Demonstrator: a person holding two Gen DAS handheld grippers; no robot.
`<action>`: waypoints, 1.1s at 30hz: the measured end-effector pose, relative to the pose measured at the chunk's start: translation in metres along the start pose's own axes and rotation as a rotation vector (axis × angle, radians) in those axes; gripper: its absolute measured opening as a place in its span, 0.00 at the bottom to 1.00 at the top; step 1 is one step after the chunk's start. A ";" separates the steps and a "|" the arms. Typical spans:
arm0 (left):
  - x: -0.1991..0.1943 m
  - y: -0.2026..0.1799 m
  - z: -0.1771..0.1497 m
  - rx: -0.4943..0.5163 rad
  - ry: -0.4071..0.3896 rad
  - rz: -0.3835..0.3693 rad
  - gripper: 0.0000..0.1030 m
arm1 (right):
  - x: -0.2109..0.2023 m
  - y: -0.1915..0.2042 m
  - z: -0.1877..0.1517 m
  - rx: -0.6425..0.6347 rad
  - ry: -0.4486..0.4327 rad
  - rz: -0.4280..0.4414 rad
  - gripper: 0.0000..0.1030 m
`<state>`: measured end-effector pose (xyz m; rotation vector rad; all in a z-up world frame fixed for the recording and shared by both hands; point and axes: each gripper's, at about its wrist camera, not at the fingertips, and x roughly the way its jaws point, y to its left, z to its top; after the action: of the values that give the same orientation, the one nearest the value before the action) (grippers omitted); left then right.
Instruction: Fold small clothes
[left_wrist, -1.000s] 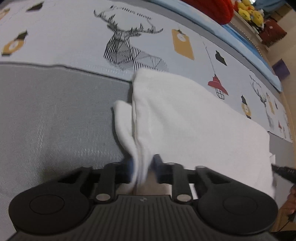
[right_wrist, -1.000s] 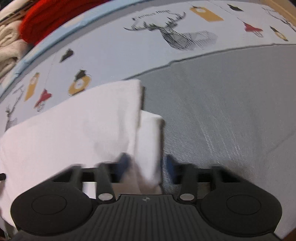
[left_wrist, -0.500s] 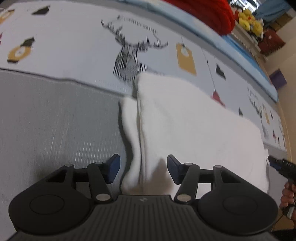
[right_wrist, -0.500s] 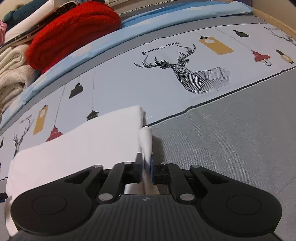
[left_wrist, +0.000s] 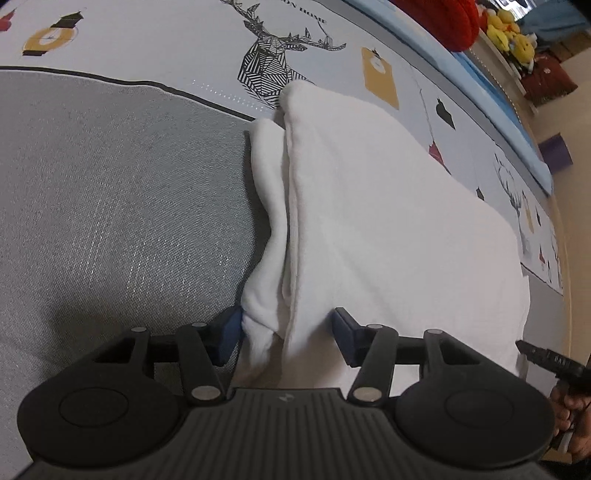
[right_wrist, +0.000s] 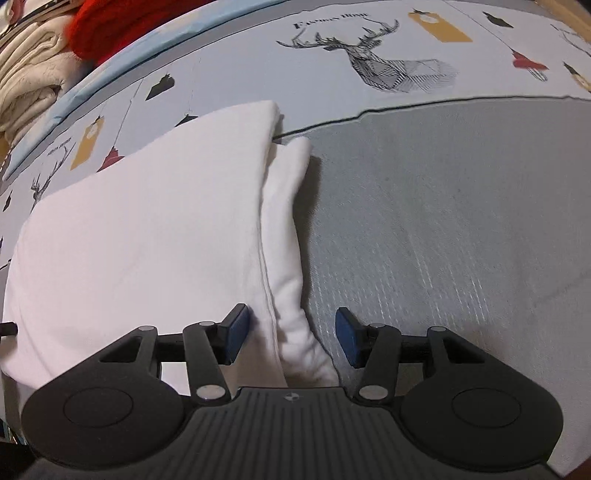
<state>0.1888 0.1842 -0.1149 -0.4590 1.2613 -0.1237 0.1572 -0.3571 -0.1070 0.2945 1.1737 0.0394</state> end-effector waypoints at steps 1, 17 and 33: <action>0.000 0.000 0.000 0.004 -0.001 0.004 0.58 | -0.001 0.000 -0.001 -0.003 -0.003 -0.002 0.51; -0.024 -0.010 -0.004 0.136 -0.059 0.080 0.17 | -0.010 0.021 0.007 -0.078 -0.034 -0.038 0.44; -0.070 -0.080 0.005 0.134 -0.152 -0.131 0.15 | -0.047 0.022 0.019 -0.051 -0.243 -0.014 0.20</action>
<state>0.1847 0.1365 -0.0196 -0.4266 1.0664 -0.2779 0.1593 -0.3487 -0.0523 0.2392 0.9317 0.0204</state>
